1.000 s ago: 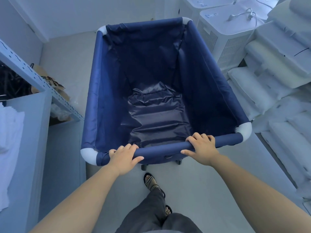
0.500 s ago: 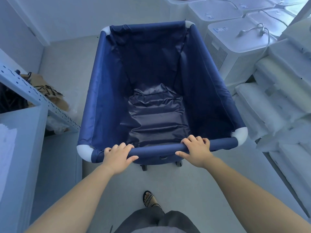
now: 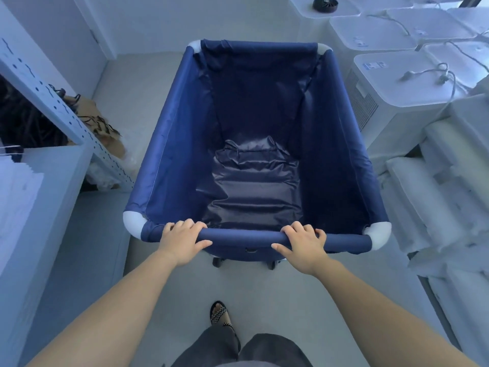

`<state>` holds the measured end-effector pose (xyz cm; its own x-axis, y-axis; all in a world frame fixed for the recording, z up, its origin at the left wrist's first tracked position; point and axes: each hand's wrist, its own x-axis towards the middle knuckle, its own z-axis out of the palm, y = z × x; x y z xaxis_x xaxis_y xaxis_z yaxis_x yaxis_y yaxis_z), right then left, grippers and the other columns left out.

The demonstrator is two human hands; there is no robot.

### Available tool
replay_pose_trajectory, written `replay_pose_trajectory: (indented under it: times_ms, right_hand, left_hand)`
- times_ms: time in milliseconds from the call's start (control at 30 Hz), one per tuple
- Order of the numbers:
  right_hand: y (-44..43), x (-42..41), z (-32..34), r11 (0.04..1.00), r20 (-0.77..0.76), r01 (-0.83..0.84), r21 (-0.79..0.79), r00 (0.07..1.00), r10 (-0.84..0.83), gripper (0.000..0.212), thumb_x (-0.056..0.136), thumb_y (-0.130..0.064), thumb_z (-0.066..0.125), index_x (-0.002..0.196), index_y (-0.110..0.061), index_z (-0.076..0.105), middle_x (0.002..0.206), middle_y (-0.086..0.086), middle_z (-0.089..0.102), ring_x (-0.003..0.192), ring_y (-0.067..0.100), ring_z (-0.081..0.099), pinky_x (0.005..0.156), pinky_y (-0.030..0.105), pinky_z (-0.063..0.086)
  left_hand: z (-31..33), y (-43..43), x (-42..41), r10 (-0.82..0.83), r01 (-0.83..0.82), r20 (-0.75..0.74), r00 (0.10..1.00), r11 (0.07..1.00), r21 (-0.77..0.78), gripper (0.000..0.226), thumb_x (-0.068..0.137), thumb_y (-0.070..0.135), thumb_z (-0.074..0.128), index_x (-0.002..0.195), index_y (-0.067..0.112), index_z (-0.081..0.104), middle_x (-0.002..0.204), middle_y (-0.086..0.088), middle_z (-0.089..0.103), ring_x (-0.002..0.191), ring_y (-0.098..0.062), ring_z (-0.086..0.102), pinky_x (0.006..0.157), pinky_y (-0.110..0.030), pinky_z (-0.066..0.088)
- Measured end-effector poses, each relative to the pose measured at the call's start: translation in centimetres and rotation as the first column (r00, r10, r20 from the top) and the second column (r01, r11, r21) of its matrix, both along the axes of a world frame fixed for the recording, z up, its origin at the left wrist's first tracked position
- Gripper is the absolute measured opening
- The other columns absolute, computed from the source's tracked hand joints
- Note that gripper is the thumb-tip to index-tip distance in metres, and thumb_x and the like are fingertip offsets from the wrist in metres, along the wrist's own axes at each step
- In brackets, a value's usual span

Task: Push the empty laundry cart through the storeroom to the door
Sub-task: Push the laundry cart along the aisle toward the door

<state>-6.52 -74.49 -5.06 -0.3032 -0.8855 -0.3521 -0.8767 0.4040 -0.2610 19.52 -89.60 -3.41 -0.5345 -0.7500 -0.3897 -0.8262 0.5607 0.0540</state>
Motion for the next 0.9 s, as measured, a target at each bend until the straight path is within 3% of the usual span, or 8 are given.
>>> replay_pose_trajectory:
  times_ms: [200,900]
  right_hand:
    - [4.6,-2.3,0.6,0.992,0.018,-0.115,0.046,0.993,0.115,0.044,0.093,-0.055,0.035,0.126,-0.026,0.040,0.125,-0.004,0.042,0.116,0.023,0.037,0.107,0.049,0.017]
    - [24.7,-14.7,0.7,0.937,-0.065,-0.328,0.120,0.939,0.337,0.043,0.092,-0.056,0.033,0.125,-0.028,0.038,0.123,-0.002,0.040,0.112,0.025,0.039,0.102,0.048,0.023]
  left_hand:
    - [-0.4,6.8,-1.3,0.104,-0.109,-0.060,0.993,0.991,-0.077,0.041,0.090,0.056,0.045,0.124,0.033,0.046,0.116,0.006,0.053,0.113,-0.018,0.049,0.104,-0.035,0.027]
    - [-0.3,33.6,-11.4,0.333,-0.334,-0.103,0.937,0.943,0.010,0.043,0.090,0.057,0.043,0.125,0.033,0.046,0.117,0.005,0.053,0.114,-0.018,0.048,0.109,-0.039,0.023]
